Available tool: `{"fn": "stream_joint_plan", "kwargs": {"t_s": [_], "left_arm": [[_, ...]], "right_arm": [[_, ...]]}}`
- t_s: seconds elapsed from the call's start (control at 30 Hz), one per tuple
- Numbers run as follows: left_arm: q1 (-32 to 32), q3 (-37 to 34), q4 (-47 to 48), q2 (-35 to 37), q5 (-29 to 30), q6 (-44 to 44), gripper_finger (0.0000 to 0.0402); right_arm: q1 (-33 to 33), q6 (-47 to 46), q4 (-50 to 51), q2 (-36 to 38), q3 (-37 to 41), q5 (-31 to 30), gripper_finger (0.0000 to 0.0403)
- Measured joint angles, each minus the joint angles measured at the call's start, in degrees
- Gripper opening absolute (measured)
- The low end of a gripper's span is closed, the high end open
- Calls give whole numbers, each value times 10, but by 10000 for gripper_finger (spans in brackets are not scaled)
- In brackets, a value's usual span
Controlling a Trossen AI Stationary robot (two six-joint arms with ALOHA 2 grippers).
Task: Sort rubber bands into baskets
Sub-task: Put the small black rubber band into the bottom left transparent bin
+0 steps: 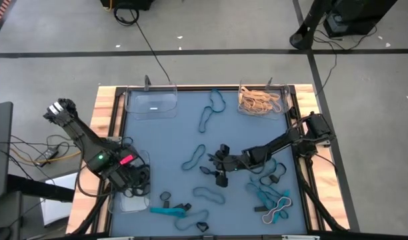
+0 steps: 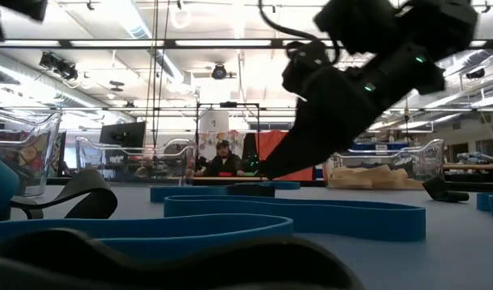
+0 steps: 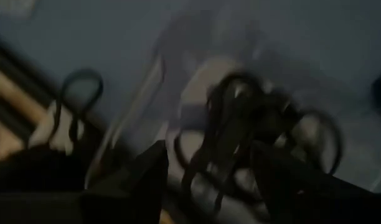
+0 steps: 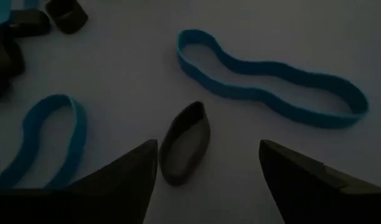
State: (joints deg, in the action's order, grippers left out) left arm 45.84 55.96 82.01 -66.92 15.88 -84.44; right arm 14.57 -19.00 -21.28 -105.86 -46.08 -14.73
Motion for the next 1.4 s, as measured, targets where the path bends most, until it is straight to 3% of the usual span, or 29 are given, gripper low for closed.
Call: {"fn": "stream_joint_plan", "kwargs": {"t_s": [0.17,0.4,0.53,0.73,0.9,1.13,1.27,1.4], "left_arm": [[0,51,2,0,96,4,224],[0,79,-12,0,189,36,223],[-1,79,-21,0,237,63,223],[-6,79,-30,0,256,64,223],[-6,78,-48,-2,290,65,223],[-6,75,-100,-21,321,112,223],[-6,75,-156,-49,356,168,223],[-16,75,-216,-83,365,237,223]], "right_arm": [[-4,11,49,0,-46,47,291],[-1,18,67,0,-55,40,291],[-26,50,219,0,-146,59,291],[-34,60,388,-31,-250,94,291],[-25,38,403,-77,-274,126,291],[0,11,395,-112,-271,84,288],[10,10,386,-120,-272,54,257],[18,10,379,-119,-271,19,179]]}}
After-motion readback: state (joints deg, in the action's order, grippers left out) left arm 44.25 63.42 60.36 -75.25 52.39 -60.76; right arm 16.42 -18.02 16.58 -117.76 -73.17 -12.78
